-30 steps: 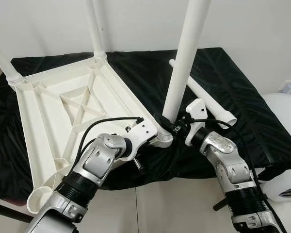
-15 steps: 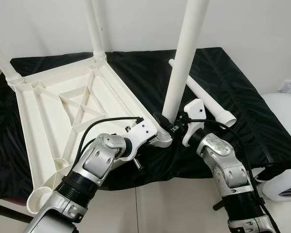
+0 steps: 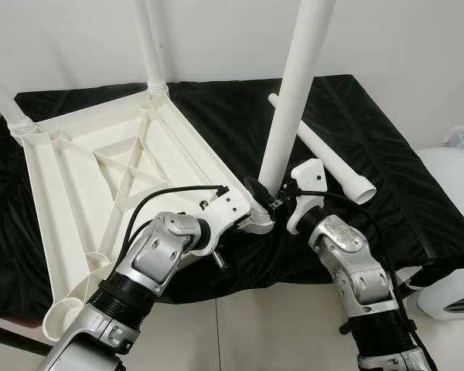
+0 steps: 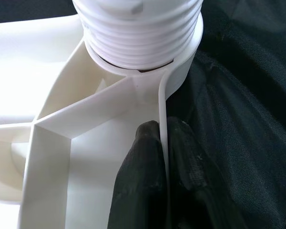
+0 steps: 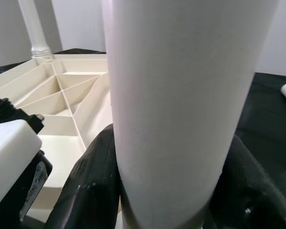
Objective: Building children table
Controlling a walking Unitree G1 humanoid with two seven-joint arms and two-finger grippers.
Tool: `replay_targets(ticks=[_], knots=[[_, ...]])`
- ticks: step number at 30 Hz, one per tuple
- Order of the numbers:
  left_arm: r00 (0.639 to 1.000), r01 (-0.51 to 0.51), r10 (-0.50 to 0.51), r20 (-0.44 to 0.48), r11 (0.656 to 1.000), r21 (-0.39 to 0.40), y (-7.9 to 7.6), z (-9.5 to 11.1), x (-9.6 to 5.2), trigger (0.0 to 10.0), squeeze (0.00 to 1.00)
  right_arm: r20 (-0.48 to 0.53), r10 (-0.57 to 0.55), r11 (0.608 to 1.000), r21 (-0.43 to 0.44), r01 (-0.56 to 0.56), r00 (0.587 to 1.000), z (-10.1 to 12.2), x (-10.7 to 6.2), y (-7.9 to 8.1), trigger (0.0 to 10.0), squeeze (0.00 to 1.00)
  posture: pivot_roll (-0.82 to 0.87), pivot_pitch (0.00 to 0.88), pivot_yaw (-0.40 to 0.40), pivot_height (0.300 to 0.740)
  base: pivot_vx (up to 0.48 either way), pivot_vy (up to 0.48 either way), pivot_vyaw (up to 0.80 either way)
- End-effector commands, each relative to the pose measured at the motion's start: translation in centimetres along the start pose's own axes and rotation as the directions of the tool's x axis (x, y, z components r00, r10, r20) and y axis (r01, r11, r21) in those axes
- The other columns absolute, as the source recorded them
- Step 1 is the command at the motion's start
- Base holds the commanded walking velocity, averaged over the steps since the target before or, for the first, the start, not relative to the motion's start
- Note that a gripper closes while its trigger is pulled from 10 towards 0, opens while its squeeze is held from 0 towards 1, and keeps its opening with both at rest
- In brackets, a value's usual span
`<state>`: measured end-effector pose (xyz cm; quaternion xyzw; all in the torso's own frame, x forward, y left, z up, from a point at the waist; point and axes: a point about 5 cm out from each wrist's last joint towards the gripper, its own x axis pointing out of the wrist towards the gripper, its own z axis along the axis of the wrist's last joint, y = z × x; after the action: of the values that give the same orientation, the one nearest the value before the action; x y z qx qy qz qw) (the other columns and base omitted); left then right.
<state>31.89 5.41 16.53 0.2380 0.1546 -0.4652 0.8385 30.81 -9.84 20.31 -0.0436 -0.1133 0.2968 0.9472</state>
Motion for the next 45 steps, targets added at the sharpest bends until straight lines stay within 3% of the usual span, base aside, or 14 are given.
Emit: replay_targets(ticks=[1, 24, 45], knots=[[0.994, -0.076, 0.073, 0.08, 0.996, 0.045, 0.7, 2.3, -0.4, 10.0, 0.0, -0.001, 0.065, 0.998, 0.028, -0.065, 0.998, -0.3, 0.4, 2.1, 10.0, 0.0, -0.08, 0.13, 0.032, 0.74, 0.0, 0.0, 0.0], [0.994, -0.076, 0.072, 0.082, 0.996, 0.048, 0.8, 2.5, -0.5, 10.0, 0.0, 0.012, -0.109, 0.993, 0.037, 0.109, 0.994, -0.2, 0.4, 2.5, 10.0, 0.0, -0.08, 0.136, 0.037, 0.74, 0.0, 0.0, 0.0], [0.994, -0.078, 0.074, 0.085, 0.996, 0.046, 0.8, 2.6, -0.6, 10.0, 0.0, -0.045, -0.313, 0.949, 0.021, 0.314, 0.949, -1.1, 1.1, 3.2, 10.0, 0.0, -0.08, 0.143, 0.035, 0.74, 0.0, 0.0, 0.0]])
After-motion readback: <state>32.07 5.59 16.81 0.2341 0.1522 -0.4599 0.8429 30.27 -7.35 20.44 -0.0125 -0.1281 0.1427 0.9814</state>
